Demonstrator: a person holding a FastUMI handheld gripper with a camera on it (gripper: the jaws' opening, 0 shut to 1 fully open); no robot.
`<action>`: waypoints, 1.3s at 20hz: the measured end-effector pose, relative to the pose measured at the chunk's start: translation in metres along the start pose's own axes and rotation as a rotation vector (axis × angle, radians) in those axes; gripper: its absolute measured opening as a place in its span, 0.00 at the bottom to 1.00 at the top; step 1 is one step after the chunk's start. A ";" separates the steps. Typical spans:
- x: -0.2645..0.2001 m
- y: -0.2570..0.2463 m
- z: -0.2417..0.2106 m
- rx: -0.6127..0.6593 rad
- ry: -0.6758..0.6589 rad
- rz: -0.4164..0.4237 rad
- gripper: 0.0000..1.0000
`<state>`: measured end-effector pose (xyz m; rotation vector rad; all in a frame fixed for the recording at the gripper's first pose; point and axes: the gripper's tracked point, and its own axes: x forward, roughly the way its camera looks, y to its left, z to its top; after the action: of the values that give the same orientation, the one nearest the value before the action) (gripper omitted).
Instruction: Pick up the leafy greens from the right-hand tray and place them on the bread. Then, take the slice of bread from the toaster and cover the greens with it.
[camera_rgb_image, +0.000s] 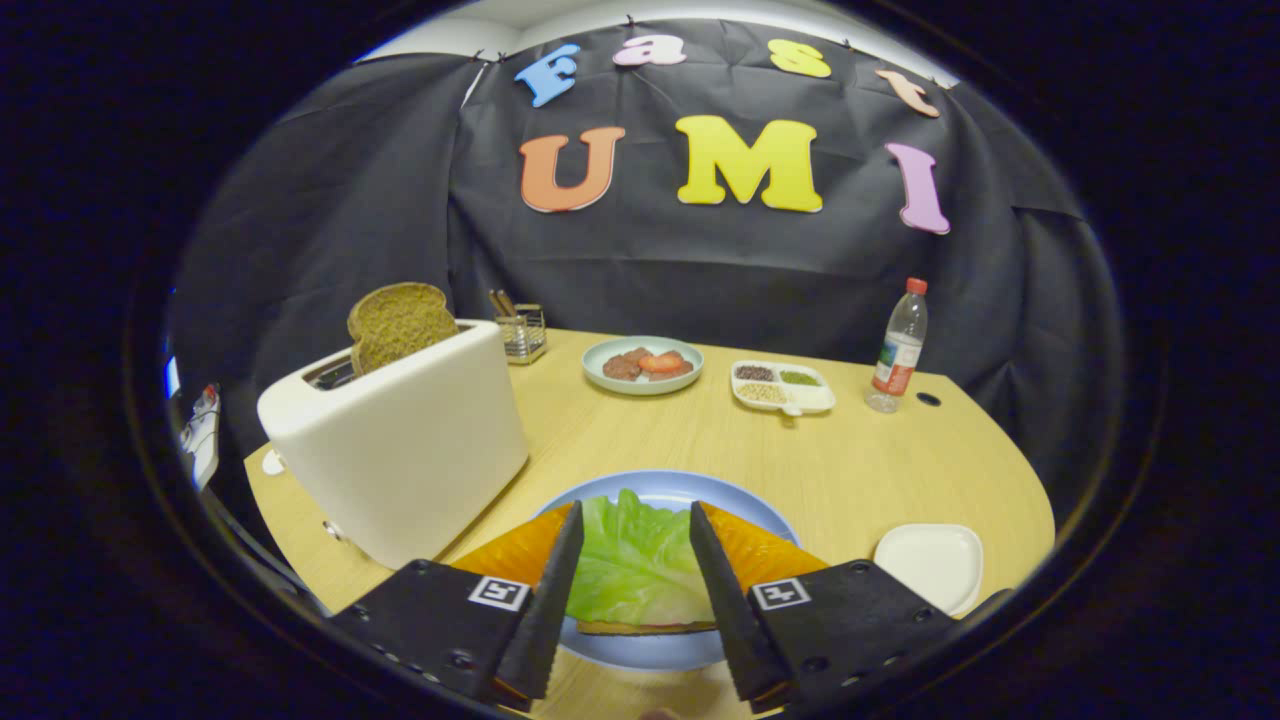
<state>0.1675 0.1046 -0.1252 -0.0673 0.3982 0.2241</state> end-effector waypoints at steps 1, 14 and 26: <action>-0.012 0.002 0.016 0.004 -0.048 -0.023 0.80; -0.025 0.165 0.117 0.015 -0.240 -0.016 0.96; 0.057 0.195 0.097 -0.012 -0.079 -0.110 0.76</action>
<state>0.2107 0.3162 -0.0627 -0.0911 0.3139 0.1202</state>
